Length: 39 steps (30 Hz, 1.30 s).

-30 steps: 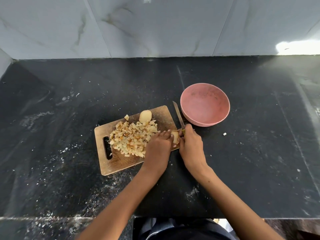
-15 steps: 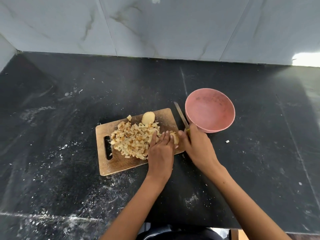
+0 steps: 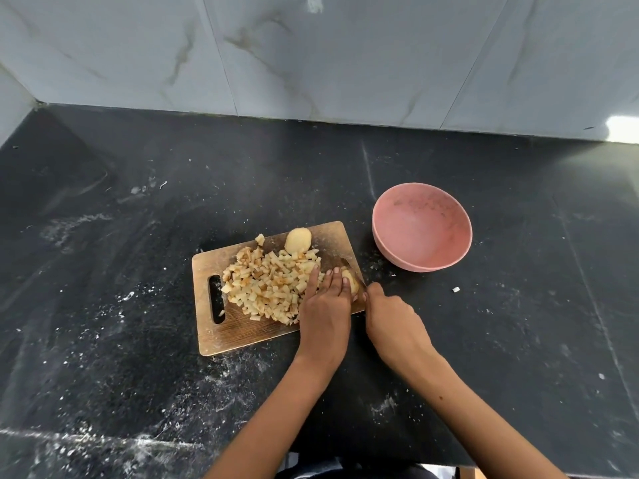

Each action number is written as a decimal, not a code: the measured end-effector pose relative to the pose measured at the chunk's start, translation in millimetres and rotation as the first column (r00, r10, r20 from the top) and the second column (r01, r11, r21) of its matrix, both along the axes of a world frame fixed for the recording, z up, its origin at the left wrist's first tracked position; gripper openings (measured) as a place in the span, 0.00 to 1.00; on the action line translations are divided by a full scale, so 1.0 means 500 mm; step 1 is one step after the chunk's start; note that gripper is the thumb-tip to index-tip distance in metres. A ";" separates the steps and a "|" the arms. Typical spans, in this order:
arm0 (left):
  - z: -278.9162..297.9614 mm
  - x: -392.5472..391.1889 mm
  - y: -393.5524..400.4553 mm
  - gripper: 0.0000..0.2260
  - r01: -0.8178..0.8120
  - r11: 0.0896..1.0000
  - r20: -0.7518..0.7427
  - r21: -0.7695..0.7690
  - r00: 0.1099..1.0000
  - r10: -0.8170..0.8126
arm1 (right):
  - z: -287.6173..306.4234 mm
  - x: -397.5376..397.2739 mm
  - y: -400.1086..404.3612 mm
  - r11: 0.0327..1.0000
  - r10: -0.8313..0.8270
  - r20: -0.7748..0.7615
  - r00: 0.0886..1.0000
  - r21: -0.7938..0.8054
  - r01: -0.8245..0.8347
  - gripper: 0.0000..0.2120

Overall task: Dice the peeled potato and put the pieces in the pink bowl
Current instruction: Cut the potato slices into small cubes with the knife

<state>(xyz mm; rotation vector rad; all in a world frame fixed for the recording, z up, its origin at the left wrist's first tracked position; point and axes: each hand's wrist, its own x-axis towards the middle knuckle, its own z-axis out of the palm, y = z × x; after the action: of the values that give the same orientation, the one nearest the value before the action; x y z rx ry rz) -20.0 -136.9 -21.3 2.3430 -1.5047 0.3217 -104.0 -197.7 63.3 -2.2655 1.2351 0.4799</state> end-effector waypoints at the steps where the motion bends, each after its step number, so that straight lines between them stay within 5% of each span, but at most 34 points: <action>1: -0.001 0.000 -0.001 0.11 -0.001 1.000 -0.004 -0.004 1.000 0.001 | 0.001 0.005 0.001 1.000 0.000 -0.019 1.000 0.003 0.000 0.08; 17: 0.016 -0.007 -0.004 0.11 -0.054 0.994 -0.052 0.097 0.997 0.059 | -0.012 -0.100 0.031 0.999 -0.008 -0.060 0.998 0.044 0.011 0.08; 25: 0.048 0.000 0.024 0.09 -0.021 0.999 -0.045 0.035 0.999 0.023 | 0.009 -0.077 0.028 0.997 -0.069 0.162 0.984 0.024 0.066 0.11; 32: 0.052 0.005 0.026 0.02 -0.054 0.998 -0.141 -0.031 0.989 0.049 | 0.008 -0.011 0.016 1.000 -0.004 0.021 1.000 -0.007 0.004 0.04; 39: 0.056 0.003 0.020 0.02 -0.063 0.997 -0.156 -0.053 0.986 0.055 | -0.007 0.026 0.028 0.998 -0.006 -0.041 0.999 -0.060 0.004 0.14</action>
<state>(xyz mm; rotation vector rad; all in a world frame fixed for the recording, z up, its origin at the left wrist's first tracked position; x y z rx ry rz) -18.4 -126.7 7.0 2.3130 -1.3387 0.1902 -91.1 -183.8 59.8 -2.3125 1.2911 0.4966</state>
